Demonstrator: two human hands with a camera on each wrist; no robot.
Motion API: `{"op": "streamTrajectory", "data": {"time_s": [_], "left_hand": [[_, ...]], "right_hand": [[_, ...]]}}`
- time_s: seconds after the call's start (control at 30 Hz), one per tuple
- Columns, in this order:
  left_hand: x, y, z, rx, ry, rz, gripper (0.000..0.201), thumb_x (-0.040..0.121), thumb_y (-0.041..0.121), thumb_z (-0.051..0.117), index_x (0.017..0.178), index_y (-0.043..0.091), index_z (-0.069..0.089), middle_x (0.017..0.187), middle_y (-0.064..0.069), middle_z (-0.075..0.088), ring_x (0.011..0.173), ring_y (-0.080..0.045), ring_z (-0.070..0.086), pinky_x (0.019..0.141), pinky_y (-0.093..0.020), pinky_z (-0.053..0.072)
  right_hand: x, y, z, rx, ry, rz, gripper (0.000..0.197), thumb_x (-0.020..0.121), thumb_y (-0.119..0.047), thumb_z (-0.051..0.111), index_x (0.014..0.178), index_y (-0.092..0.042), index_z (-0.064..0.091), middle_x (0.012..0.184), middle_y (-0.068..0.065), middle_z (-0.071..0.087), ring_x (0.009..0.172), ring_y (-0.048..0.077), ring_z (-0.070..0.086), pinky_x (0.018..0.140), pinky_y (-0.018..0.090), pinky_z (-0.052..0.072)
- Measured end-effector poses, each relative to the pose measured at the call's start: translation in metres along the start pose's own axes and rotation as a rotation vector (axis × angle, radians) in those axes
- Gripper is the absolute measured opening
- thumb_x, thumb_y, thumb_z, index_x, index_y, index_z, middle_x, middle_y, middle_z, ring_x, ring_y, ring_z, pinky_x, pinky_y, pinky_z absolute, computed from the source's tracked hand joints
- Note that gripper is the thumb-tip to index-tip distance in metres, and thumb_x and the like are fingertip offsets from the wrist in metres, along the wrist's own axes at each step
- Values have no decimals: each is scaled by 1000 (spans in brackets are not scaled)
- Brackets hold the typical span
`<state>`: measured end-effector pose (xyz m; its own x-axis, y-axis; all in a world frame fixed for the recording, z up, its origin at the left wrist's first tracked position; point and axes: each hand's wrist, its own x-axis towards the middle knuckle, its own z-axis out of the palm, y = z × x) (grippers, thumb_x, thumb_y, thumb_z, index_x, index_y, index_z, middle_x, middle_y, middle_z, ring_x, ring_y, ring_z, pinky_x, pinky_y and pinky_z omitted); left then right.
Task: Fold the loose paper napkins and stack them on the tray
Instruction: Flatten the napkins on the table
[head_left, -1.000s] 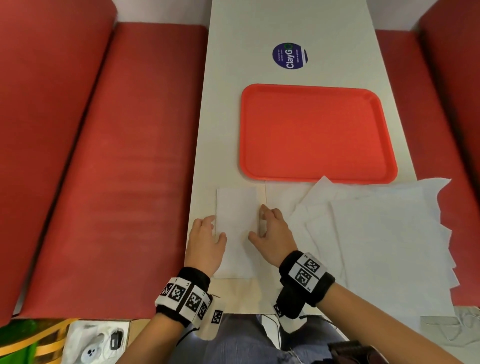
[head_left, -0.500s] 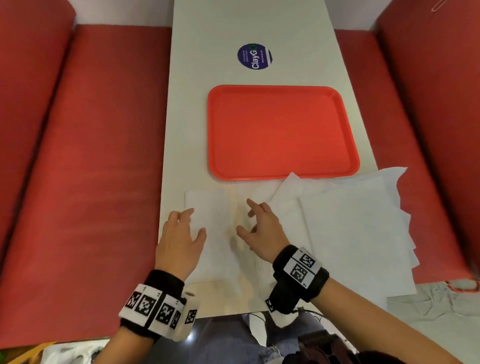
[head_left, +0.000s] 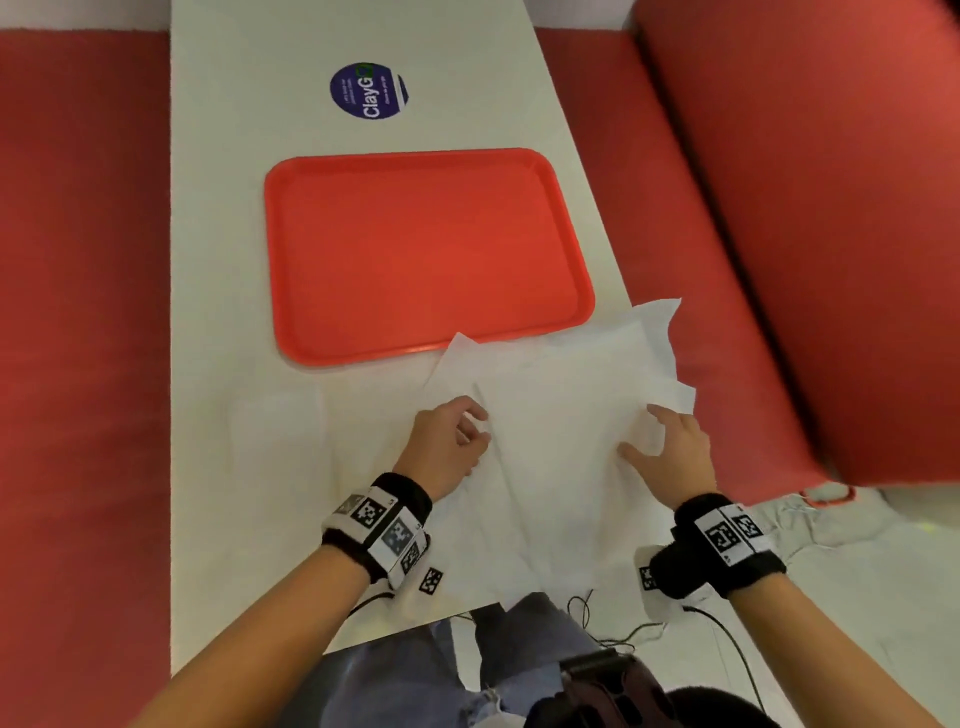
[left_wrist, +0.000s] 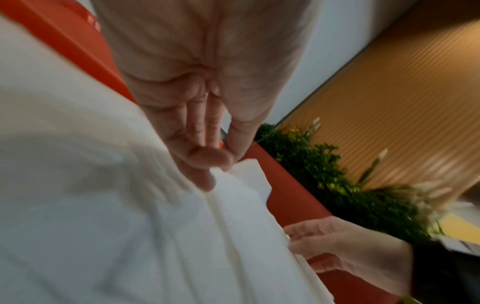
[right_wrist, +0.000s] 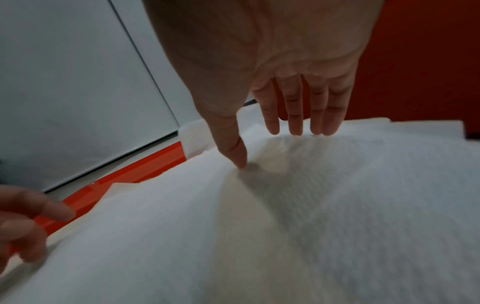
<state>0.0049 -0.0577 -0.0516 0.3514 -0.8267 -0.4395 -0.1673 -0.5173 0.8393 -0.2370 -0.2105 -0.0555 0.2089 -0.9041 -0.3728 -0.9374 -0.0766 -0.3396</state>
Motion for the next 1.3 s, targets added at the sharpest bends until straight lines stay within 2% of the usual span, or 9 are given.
{"op": "streamTrajectory", "data": {"time_s": [0.13,0.3,0.4,0.5,0.7,0.83,0.97,1.17,1.3], "left_hand": [[3,10,31,178,-48,19,35,85,14,71,115,18,53,86,1,54,65,-14,56,73,-32,54],[2,17,41,149,44,23,37,75,10,79,104,25,61,87,-7,62,73,-20,62,74,-34,56],[3,20,38,164,131,23,26,75,7,80,95,19,69,86,-1,61,67,-14,61,73,-25,54],[3,23,36,119,171,0,14,74,4,80,84,10,73,73,-1,63,63,-16,62,69,-20,53],[0,19,36,22,273,35,16,75,-1,77,74,14,74,70,-1,67,62,-15,63,65,-16,54],[-5,21,36,-82,251,179,20,78,-9,70,80,9,77,82,-1,64,70,-13,63,69,-15,54],[-8,17,37,-141,254,171,25,85,-5,65,94,14,77,94,2,66,79,-10,63,77,-11,49],[-10,19,45,-275,196,76,34,76,1,79,104,17,70,114,5,63,69,-10,61,67,-19,52],[-13,18,45,-310,244,73,36,74,-1,79,104,18,70,116,6,64,93,-19,69,79,-33,58]], "right_hand": [[9,11,4,80,-1,-40,74,76,-28,80,140,-14,45,134,14,47,124,33,41,105,40,34],[19,15,-8,219,38,-59,71,72,-29,84,134,-19,51,105,5,60,92,22,57,87,36,48],[25,18,-17,248,85,-96,51,74,-27,82,120,-19,62,87,2,65,81,21,61,83,34,50],[29,18,-26,262,87,-124,20,77,-23,80,91,-15,69,73,-2,64,72,20,61,80,35,51],[31,23,-28,280,193,-263,30,72,-18,82,91,-22,59,89,-3,58,72,18,55,68,27,44],[32,21,-16,218,-24,-284,40,69,-26,85,103,-20,64,96,-2,58,71,16,56,68,25,44],[35,19,-10,190,-121,-209,66,67,-38,86,123,-19,57,113,-3,48,76,10,50,64,10,35],[40,16,-9,273,-117,-234,28,72,-30,84,89,-20,64,96,-3,56,71,9,47,63,9,37],[44,19,-16,464,-157,-212,14,77,-19,80,74,-14,67,77,-4,65,67,9,54,67,15,42]]}}
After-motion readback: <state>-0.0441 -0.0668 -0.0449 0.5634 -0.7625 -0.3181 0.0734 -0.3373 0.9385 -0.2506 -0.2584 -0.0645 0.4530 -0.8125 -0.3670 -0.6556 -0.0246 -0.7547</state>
